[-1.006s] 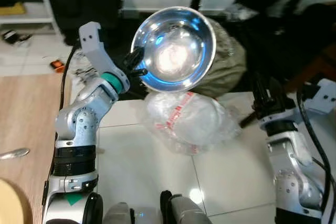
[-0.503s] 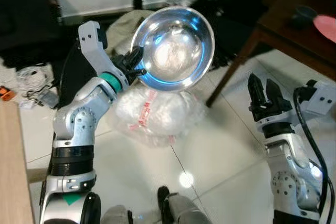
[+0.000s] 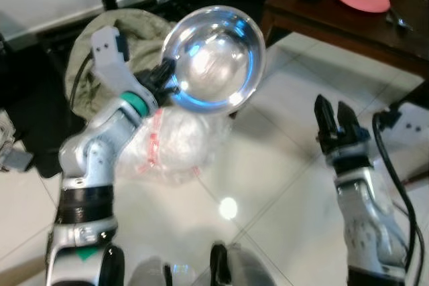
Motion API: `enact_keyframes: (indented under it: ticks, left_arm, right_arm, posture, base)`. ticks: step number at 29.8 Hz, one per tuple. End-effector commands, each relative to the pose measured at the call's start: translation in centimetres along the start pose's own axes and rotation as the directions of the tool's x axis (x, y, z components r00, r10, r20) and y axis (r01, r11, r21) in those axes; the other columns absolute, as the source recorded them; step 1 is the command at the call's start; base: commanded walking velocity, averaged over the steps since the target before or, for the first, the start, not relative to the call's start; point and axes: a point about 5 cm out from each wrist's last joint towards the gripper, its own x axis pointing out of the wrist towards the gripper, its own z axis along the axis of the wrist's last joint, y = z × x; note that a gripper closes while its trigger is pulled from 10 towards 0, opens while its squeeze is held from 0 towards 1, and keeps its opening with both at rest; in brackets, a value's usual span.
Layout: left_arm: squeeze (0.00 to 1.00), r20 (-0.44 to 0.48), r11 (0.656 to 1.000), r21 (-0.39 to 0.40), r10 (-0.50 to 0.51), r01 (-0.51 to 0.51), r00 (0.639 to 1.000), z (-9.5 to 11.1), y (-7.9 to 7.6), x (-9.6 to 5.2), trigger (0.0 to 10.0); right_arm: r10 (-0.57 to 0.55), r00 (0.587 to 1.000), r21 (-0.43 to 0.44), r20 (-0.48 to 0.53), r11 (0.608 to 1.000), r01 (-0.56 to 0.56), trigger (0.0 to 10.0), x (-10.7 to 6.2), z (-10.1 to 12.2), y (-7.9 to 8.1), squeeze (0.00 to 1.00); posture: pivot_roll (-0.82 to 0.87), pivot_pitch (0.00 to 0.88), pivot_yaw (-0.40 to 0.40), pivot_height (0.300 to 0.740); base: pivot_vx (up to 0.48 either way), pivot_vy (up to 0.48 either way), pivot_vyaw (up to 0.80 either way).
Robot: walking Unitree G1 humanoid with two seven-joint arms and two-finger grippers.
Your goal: Setting the table
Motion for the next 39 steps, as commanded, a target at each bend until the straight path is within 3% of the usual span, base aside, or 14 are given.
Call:
enact_keyframes:
  ticks: [1, 33, 39]
  left_arm:
    - [0.0, 0.013, 0.999, 0.01, -0.033, 0.033, 0.999, 0.25, -0.66, 0.07, 10.0]
    - [0.0, 0.01, 0.999, 0.017, -0.052, 0.051, 0.999, 0.02, -0.89, 0.35, 10.0]
    - [0.0, 0.027, 0.994, 0.085, -0.067, 0.065, 0.997, 0.2, -1.05, 0.31, 10.0]
  right_arm:
    - [-0.007, 1.0, -0.004, 0.005, 1.0, 0.007, 10.0, -0.06, 0.12, -0.11, 0.0]
    - [0.0, 1.0, -0.013, 0.004, 1.0, 0.0, 10.0, 0.14, 0.15, -0.13, 0.0]
    - [0.031, 1.0, -0.044, 0.003, 0.999, -0.031, 10.0, 0.45, 0.16, 0.49, 0.0]
  posture:
    - [0.12, 0.078, -0.014, 0.74]
    - [0.11, 0.062, -0.016, 0.74]
    - [0.11, 0.06, -0.016, 0.74]
  base:
    - [0.0, 0.0, -0.8]
    - [0.0, 0.0, -0.8]
    - [0.0, 0.0, 0.0]
